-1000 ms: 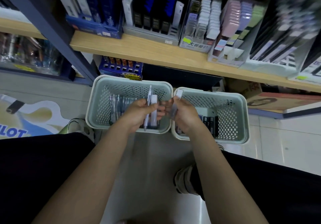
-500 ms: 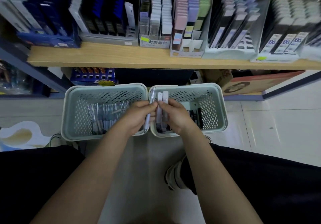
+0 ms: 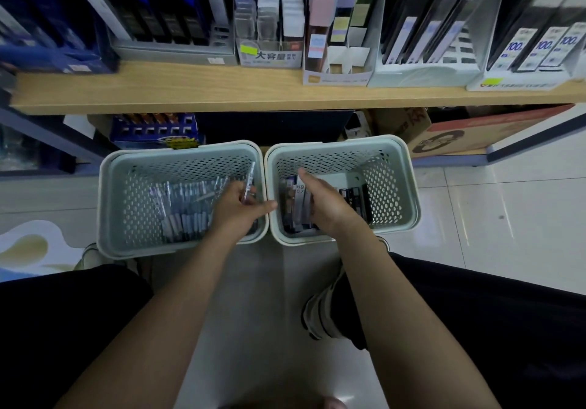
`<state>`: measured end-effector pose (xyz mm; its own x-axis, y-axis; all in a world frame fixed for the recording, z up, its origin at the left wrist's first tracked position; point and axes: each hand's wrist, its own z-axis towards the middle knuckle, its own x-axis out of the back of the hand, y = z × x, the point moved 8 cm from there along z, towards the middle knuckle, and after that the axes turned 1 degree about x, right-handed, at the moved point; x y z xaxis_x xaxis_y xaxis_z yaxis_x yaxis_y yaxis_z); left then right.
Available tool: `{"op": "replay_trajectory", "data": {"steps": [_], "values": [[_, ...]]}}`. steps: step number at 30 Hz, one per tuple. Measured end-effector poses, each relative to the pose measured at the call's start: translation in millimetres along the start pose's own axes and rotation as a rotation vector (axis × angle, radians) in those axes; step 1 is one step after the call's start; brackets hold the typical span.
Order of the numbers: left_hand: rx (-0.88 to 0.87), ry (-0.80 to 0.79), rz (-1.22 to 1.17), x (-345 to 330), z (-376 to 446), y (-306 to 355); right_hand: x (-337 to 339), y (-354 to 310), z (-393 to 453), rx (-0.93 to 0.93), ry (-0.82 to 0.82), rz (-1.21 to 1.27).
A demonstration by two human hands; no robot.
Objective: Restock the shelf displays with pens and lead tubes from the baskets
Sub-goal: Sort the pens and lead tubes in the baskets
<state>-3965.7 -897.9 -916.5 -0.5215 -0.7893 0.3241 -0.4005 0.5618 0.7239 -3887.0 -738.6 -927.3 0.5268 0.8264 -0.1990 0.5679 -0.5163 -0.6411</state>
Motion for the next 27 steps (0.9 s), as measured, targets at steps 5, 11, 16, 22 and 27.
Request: {"op": "replay_trajectory", "data": {"steps": [5,11,16,22,27], "values": [[-0.01,-0.001,0.007,0,6,-15,-36,20,3,-0.058,-0.212,-0.117],[0.001,-0.062,-0.077,5,4,-11,-37,13,3,0.006,-0.122,-0.169],[0.037,-0.02,-0.22,18,-2,-5,-30,-3,2,0.182,0.156,-0.341],[-0.067,0.032,-0.412,55,-13,8,-83,-20,-1,0.311,0.136,-0.325],[-0.13,0.108,-0.257,98,-11,-9,-127,-9,10,0.267,0.029,-0.456]]}}
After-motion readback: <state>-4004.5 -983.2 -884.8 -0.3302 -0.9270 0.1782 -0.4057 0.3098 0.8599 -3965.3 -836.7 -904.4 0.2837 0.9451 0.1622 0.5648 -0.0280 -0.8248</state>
